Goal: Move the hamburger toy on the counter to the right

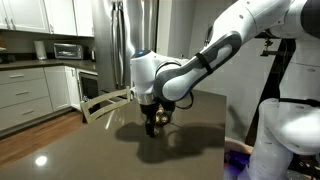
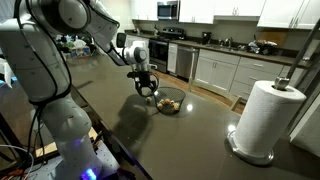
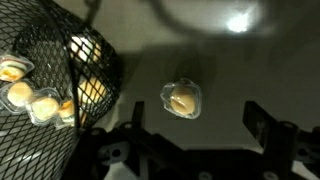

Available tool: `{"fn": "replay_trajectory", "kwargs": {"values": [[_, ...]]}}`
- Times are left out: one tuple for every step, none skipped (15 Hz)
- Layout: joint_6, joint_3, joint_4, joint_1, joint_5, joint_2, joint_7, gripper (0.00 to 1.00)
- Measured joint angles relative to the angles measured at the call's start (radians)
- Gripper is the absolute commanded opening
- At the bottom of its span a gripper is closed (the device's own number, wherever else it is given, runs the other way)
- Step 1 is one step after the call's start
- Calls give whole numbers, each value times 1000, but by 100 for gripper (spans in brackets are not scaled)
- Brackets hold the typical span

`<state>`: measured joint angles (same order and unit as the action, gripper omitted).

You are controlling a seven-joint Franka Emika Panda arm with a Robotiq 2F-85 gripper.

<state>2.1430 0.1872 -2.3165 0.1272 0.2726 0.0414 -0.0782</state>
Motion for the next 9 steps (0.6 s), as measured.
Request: {"fn": "replay_trajectory", "kwargs": {"values": [[0, -3, -1, 0, 1, -4, 0, 100], [0, -6, -1, 0, 1, -8, 0, 100], [0, -9, -2, 0, 1, -13, 0, 100], [0, -12, -2, 0, 1, -18, 0, 100], [0, -14, -2, 0, 1, -23, 0, 94], [0, -17, -2, 0, 0, -27, 0, 90], [0, -19, -2, 0, 0, -31, 0, 72], [0, -21, -2, 0, 0, -34, 0, 73], [0, -22, -2, 0, 0, -38, 0, 72]]}}
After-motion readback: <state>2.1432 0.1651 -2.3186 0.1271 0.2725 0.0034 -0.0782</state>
